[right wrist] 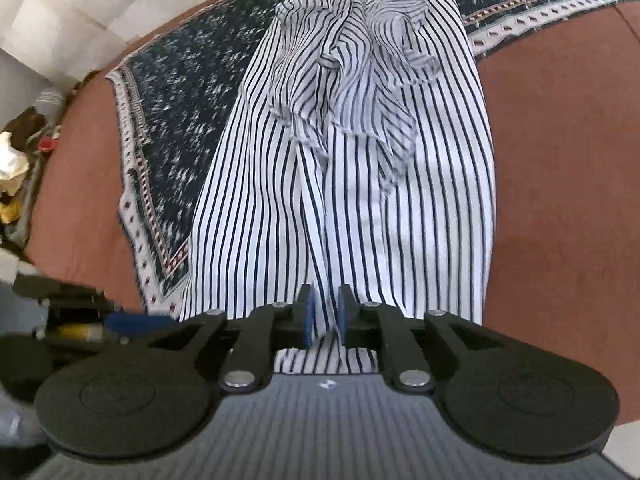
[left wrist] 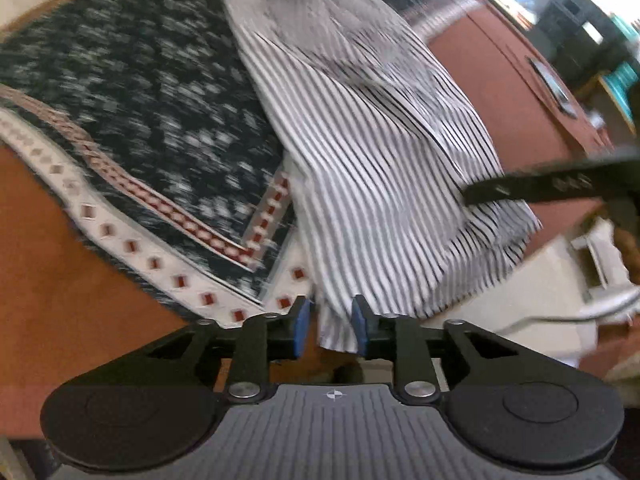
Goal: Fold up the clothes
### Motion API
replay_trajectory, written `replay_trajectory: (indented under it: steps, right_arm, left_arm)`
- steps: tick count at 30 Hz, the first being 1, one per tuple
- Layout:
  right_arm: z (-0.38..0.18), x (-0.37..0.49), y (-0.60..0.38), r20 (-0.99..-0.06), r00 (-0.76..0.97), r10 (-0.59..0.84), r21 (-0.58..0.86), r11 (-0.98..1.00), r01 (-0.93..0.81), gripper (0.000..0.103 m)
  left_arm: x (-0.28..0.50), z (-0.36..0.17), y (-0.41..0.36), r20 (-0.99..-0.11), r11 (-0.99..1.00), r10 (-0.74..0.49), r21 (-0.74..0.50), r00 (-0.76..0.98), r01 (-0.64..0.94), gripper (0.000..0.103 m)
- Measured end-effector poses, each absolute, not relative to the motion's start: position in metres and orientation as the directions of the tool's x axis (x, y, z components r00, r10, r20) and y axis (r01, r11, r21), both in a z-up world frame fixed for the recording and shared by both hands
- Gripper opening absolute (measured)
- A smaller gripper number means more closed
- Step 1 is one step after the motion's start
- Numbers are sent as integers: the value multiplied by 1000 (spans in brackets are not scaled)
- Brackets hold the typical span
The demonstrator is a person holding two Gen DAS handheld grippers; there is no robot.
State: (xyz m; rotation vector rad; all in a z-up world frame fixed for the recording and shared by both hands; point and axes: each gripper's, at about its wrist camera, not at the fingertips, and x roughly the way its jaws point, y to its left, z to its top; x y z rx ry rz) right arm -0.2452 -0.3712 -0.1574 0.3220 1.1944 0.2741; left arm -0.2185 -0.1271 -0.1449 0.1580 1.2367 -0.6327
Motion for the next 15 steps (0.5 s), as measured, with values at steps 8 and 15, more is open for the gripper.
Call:
replay_trajectory:
  steps: [8,15]
  right_arm:
    - [-152,-280,-438,-822,479,308,382,922,64,43]
    - [-170,-291,-450,-827,457,328,386,922,37,44]
  left_arm:
    - [-206,-140,-135,-881,877,-359,-206,308,434,59]
    - [-199,-162,-154,-890,877,-367,-234,269,421,59]
